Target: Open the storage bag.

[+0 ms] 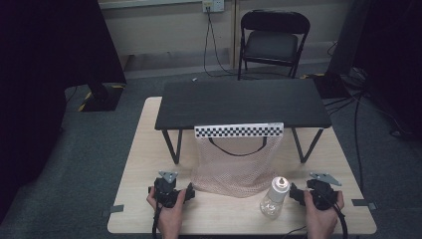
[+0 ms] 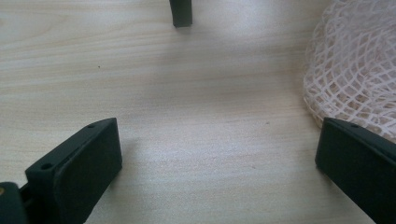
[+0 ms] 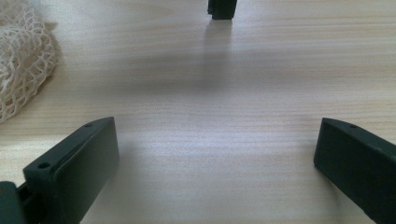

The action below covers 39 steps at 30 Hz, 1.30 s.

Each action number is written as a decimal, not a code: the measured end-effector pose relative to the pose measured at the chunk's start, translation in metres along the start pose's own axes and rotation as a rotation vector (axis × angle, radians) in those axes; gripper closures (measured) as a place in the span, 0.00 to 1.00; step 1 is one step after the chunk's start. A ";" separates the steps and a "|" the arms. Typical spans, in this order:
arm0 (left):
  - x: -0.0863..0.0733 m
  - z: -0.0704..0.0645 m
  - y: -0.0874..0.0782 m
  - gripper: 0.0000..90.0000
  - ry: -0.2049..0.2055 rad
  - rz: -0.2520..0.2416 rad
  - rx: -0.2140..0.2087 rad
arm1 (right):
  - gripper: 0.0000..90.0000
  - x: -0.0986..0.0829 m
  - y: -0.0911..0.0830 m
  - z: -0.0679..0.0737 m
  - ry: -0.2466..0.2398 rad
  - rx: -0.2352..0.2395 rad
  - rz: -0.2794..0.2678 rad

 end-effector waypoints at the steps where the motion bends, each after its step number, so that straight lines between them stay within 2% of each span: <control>1: 0.000 0.000 0.000 0.00 0.001 -0.001 -0.003 | 0.00 0.000 0.000 0.000 0.000 0.000 0.000; 14: 0.001 0.000 0.001 0.00 0.009 -0.004 -0.014 | 0.00 0.000 0.000 0.000 0.000 0.000 0.000; 19: 0.002 -0.001 0.002 0.02 0.030 -0.012 -0.049 | 0.00 0.000 0.000 0.000 0.000 0.000 0.000; 21: 0.004 -0.002 0.001 0.04 0.010 -0.033 -0.071 | 0.00 0.000 0.000 0.000 -0.001 0.001 0.000; 26: 0.009 -0.005 -0.002 0.04 0.029 -0.059 -0.079 | 0.00 0.000 0.000 0.000 -0.002 0.002 0.001; 29: 0.013 -0.010 -0.006 0.04 0.049 -0.070 -0.115 | 0.00 0.000 0.000 0.000 -0.002 0.002 0.001; 31: 0.016 -0.014 -0.008 0.04 0.058 -0.091 -0.154 | 0.00 0.000 0.000 0.000 -0.002 0.002 0.001; 34: 0.016 -0.019 -0.008 0.04 0.094 -0.101 -0.168 | 0.00 0.000 0.000 0.000 -0.002 0.002 0.001; 37: 0.016 -0.025 -0.010 0.04 0.108 -0.095 -0.194 | 0.00 0.000 0.000 0.000 -0.002 0.003 0.001; 39: 0.017 -0.030 -0.012 0.04 0.131 -0.107 -0.208 | 0.00 0.000 0.000 0.000 -0.002 0.003 0.001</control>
Point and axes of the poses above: each handheld gripper's, and its own axes: y roughly forward along the jaws, x roughly out of its top, z roughly to its left, the point moved 6 cm from there along y, roughly forward along the jaws, and after that the axes turned 9 degrees about -z, right-handed, at the moved point
